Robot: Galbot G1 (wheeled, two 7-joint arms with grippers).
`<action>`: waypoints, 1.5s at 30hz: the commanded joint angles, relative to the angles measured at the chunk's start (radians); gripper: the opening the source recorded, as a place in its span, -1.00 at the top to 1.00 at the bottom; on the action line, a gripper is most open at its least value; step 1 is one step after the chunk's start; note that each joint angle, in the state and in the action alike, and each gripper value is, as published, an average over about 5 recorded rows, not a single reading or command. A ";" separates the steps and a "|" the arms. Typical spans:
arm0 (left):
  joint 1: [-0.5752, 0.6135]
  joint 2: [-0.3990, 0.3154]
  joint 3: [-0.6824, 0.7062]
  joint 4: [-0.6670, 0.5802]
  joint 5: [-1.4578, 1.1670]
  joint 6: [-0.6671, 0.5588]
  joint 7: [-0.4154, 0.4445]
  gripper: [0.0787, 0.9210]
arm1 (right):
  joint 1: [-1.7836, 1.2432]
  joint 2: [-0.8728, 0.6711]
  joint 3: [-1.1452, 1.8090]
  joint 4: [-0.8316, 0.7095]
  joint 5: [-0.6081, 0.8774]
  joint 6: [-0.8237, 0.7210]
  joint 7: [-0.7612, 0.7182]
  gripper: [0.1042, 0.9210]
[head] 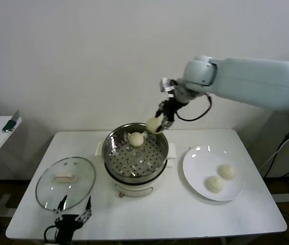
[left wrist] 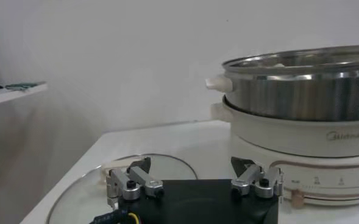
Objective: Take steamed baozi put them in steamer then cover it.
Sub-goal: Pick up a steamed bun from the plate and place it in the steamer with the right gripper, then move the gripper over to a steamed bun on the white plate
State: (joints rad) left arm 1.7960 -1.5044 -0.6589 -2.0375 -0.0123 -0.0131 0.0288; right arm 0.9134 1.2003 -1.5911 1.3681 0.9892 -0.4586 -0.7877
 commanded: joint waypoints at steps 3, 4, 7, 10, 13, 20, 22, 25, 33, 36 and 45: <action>0.009 0.003 -0.005 -0.010 -0.002 0.000 -0.001 -0.77 | -0.092 0.246 0.003 -0.021 0.086 -0.086 0.120 -0.28; 0.009 0.003 -0.004 -0.011 -0.002 -0.001 -0.002 -0.77 | -0.111 0.253 0.002 -0.034 0.078 -0.090 0.127 -0.28; 0.011 0.003 -0.001 -0.010 0.000 -0.001 -0.002 -0.77 | -0.163 0.269 0.002 -0.078 0.047 -0.098 0.141 -0.28; 0.012 0.002 0.004 -0.008 0.004 -0.001 -0.002 -0.77 | -0.207 0.282 0.003 -0.125 0.012 -0.103 0.150 -0.28; 0.011 0.002 0.006 -0.009 0.005 -0.001 -0.002 -0.77 | -0.241 0.295 0.004 -0.168 -0.019 -0.104 0.155 -0.28; 0.005 0.001 0.004 -0.003 0.005 0.000 -0.003 -0.77 | -0.304 0.332 0.016 -0.260 -0.063 -0.099 0.160 -0.28; 0.003 0.001 0.003 -0.001 0.004 0.000 -0.003 -0.77 | -0.319 0.341 0.019 -0.285 -0.075 -0.096 0.159 -0.28; 0.001 0.001 0.003 0.003 0.004 0.000 -0.003 -0.77 | -0.334 0.348 0.020 -0.302 -0.086 -0.093 0.157 -0.30; -0.004 -0.001 0.005 0.007 0.004 -0.001 -0.005 -0.77 | -0.348 0.340 0.032 -0.305 -0.108 -0.087 0.170 -0.45; -0.003 -0.001 0.004 0.005 0.004 -0.001 -0.006 -0.77 | -0.298 0.313 0.044 -0.274 -0.096 -0.067 0.149 -0.63; 0.009 -0.003 0.012 -0.004 0.011 -0.002 -0.007 -0.77 | -0.019 0.072 -0.057 -0.087 -0.020 0.073 -0.067 -0.76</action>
State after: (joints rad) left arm 1.8029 -1.5065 -0.6474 -2.0407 -0.0036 -0.0150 0.0218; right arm 0.7474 1.4070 -1.6051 1.1886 0.9377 -0.4558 -0.7410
